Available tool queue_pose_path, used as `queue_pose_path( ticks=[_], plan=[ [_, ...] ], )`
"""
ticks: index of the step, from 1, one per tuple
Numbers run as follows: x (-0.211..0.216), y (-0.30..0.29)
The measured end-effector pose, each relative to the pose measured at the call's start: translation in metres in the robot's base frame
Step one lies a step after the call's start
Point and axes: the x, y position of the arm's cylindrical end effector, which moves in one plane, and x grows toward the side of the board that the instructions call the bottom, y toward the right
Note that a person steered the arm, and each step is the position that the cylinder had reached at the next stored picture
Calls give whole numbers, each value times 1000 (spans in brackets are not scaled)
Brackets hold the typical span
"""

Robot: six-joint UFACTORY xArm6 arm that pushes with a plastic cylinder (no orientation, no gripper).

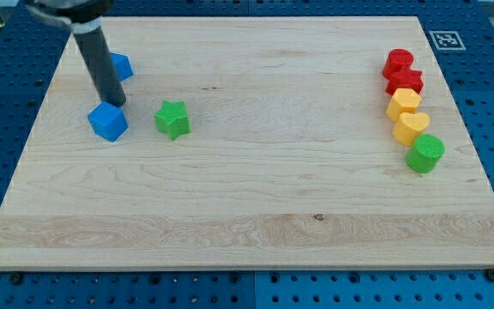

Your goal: Push the green star slightly right and down

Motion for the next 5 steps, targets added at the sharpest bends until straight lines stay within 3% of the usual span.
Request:
queue_pose_path(
  ticks=[3,5],
  plan=[
    [1,35],
    [46,69]
  ],
)
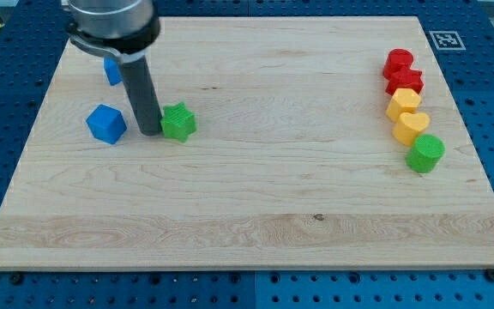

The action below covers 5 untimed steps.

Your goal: Push the green star slightly right and down

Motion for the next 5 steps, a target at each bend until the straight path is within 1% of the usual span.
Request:
queue_pose_path(
  ticks=[1,2,3,4,5],
  plan=[
    [19,23],
    [23,27],
    [18,3],
    [-5,-31],
    [-33,-15]
  ],
)
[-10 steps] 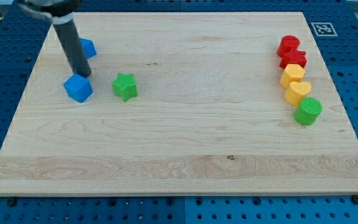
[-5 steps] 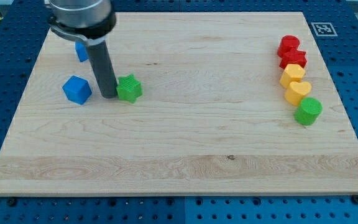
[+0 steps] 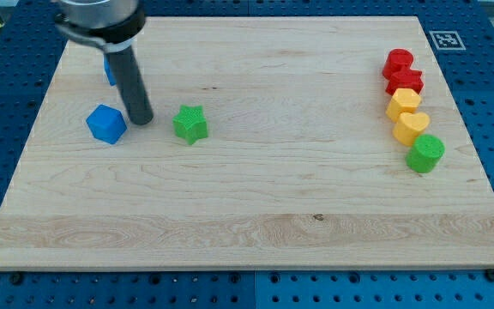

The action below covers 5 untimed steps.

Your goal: Push the green star slightly right and down

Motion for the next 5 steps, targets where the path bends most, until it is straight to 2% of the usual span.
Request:
queue_pose_path(
  ticks=[2,5],
  plan=[
    [-7,12],
    [22,141]
  ],
)
